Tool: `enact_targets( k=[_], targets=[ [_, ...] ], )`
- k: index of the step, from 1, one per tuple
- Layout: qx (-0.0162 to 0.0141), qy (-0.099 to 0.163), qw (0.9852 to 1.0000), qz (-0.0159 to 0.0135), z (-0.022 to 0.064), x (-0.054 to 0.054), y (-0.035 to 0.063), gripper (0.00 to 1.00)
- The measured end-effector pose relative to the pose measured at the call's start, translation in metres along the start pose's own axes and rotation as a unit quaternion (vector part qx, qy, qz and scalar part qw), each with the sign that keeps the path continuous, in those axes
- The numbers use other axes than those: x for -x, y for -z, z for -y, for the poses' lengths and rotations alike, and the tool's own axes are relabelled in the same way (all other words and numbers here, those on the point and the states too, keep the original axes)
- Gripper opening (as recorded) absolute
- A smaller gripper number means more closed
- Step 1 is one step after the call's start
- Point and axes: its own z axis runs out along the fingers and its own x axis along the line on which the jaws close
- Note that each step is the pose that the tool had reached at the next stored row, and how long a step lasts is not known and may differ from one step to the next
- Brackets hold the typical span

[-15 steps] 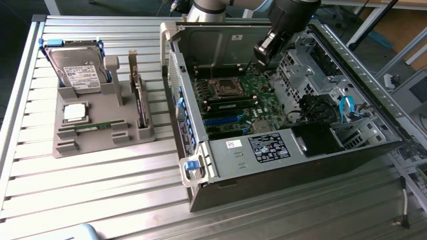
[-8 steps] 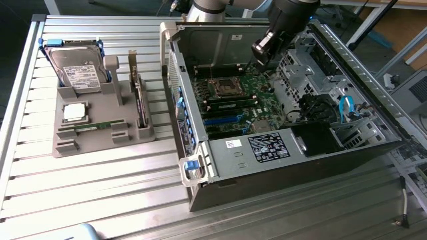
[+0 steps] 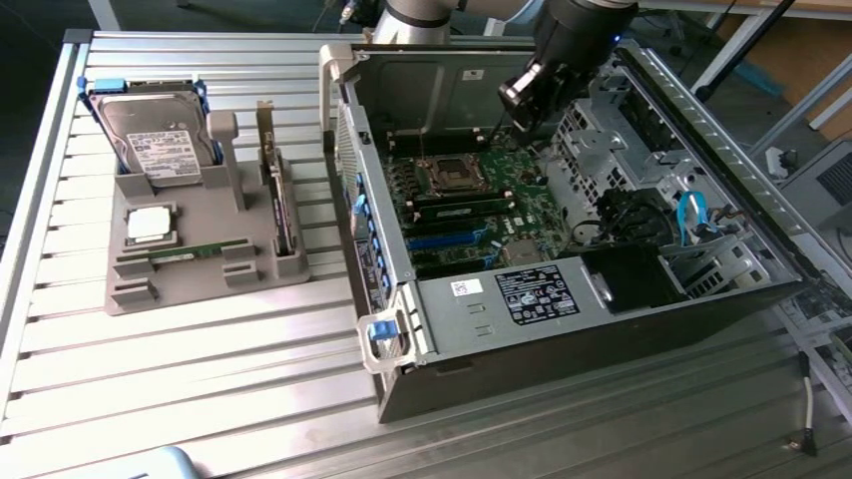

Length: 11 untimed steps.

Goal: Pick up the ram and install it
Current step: 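Press down the ram until it locks into place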

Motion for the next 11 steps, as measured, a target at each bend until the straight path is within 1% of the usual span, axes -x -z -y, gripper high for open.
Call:
enact_targets(
  k=[5, 11],
  targets=[
    [-0.0007, -0.032, 0.9995, 0.0002, 0.0000, 0.0000, -0.0011, 0.11],
    [-0.0015, -0.066, 0.9978, 0.0000, 0.0001, -0.0001, -0.0023, 0.11]
  ],
)
